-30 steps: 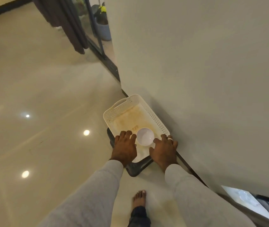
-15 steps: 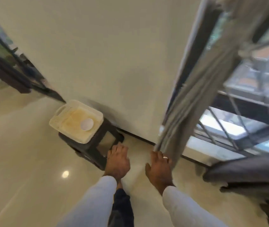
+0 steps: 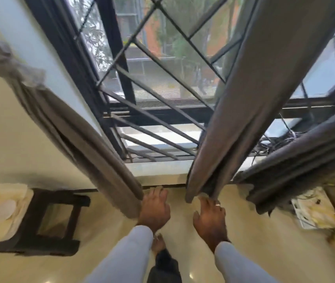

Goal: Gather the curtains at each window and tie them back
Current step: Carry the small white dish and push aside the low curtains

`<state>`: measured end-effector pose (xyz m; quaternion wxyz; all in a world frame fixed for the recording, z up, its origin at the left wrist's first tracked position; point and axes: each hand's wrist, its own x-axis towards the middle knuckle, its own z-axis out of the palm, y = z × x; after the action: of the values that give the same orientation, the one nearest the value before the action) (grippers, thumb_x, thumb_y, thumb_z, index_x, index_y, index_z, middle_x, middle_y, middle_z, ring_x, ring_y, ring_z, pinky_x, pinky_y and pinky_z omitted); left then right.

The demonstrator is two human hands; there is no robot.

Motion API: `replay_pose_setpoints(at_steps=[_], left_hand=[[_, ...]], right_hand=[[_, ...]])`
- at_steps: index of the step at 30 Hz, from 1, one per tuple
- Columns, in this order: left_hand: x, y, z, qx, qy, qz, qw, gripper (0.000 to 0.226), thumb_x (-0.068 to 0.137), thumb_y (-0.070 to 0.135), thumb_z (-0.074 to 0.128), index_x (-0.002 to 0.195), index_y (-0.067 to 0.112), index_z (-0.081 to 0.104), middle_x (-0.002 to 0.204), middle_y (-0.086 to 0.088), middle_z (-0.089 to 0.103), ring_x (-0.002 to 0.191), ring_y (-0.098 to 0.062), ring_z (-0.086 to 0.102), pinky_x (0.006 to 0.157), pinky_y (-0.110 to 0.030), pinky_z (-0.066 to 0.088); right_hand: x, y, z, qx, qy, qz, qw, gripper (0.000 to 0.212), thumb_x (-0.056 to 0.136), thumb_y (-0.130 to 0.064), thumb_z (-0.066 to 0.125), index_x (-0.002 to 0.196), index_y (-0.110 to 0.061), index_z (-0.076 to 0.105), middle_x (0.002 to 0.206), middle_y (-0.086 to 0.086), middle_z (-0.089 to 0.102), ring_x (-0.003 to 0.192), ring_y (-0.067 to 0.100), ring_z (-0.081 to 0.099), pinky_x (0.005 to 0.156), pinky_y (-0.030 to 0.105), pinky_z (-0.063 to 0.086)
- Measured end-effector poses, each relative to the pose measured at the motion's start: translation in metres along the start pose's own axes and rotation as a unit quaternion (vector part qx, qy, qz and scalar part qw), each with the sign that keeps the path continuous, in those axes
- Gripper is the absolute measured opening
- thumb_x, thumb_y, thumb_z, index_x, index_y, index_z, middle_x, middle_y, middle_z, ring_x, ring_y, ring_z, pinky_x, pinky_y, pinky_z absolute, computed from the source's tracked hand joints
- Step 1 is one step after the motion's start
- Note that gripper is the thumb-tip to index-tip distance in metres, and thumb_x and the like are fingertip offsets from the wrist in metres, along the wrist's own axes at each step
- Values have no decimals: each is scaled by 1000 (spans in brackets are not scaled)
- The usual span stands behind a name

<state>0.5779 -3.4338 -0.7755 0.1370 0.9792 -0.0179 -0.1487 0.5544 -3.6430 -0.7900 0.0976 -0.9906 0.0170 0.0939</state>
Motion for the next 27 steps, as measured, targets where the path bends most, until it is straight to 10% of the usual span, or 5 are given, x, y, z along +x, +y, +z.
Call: replay_pose_setpoints(at_steps=[7, 14, 21, 27], left_hand=[[81, -28, 19, -10, -2, -31, 999, 47, 104, 44, 51, 148, 27, 48, 153, -1, 49, 137, -25, 46, 114, -41, 42], [179, -98, 71, -56, -14, -102, 993, 53, 102, 41, 59, 151, 26, 47, 154, -3, 49, 140, -27, 46, 118, -44, 39], [260, -169, 149, -152, -2, -308, 939, 86, 96, 43, 65, 165, 32, 15, 147, -14, 52, 131, -36, 56, 106, -50, 54], [295, -194, 186, -167, 14, -319, 933, 76, 95, 39, 64, 160, 38, 23, 136, -13, 58, 116, -40, 64, 94, -49, 61]], right_hand=[[85, -44, 42, 85, -23, -25, 996, 52, 90, -28, 71, 140, -17, 61, 123, 6, 69, 98, 30, 69, 84, 39, 58], [206, -100, 125, 139, -54, 26, 988, 57, 94, -31, 65, 147, -21, 48, 137, 11, 62, 119, 35, 61, 98, 48, 53], [299, -59, 206, 145, -50, 163, 975, 64, 91, -28, 64, 150, -25, 38, 135, 19, 60, 117, 45, 59, 96, 50, 53], [336, -22, 255, 140, -28, 210, 967, 56, 92, -29, 65, 144, -22, 44, 122, 25, 64, 109, 48, 63, 91, 51, 56]])
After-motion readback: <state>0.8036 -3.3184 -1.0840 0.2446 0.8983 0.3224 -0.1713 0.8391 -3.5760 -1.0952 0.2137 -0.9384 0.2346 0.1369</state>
